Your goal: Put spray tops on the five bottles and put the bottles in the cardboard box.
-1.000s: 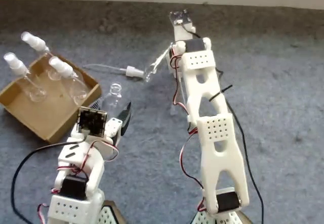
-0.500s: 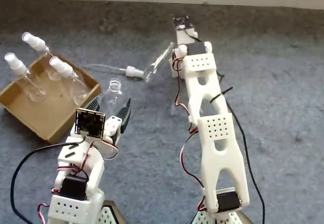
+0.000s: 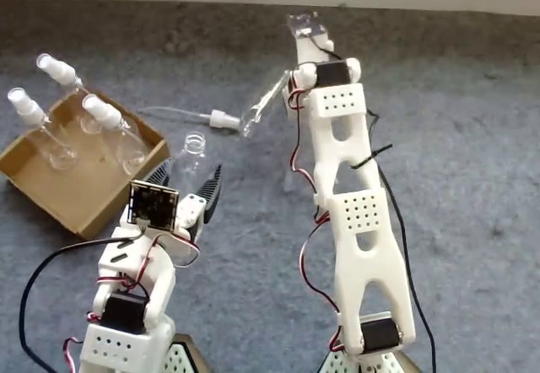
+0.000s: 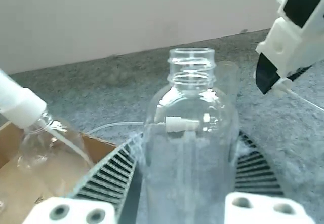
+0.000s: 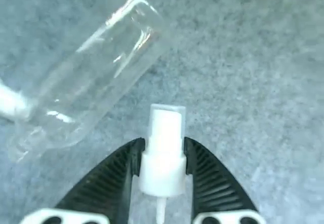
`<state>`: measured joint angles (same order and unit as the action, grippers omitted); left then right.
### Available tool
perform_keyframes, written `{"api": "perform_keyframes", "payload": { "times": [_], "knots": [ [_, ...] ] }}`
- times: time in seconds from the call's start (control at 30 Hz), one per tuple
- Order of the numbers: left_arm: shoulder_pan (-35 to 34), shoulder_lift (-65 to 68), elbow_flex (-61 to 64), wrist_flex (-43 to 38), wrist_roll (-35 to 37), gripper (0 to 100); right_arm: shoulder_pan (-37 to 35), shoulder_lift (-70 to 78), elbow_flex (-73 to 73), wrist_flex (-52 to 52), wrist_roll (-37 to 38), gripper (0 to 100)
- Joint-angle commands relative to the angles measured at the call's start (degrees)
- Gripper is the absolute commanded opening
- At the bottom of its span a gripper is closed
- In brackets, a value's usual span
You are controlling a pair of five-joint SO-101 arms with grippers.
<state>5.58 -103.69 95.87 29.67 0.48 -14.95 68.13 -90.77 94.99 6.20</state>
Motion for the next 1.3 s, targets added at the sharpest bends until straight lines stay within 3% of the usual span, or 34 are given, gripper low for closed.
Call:
{"api": "perform_keyframes", "payload": {
  "times": [0.0,0.3,0.57,1.0,1.27],
  "knots": [
    [5.6,-1.0,1.3,-1.7,0.4,9,1.6,-5.6,-13.1,6.3,-0.2,5.5],
    [13.8,-0.8,1.3,0.0,0.4,9,4.7,-18.1,-10.3,6.4,-0.5,5.5],
    [13.9,-0.9,1.3,0.9,0.4,9,4.7,-36.9,-9.7,6.4,-0.5,5.5],
    [13.9,-0.8,1.3,1.0,0.5,8,4.8,-55.7,-9.5,6.5,-0.5,5.5],
    [13.9,-0.8,1.3,1.0,0.6,8,4.8,-70.6,8.4,6.4,-0.5,5.5]
  ]
}}
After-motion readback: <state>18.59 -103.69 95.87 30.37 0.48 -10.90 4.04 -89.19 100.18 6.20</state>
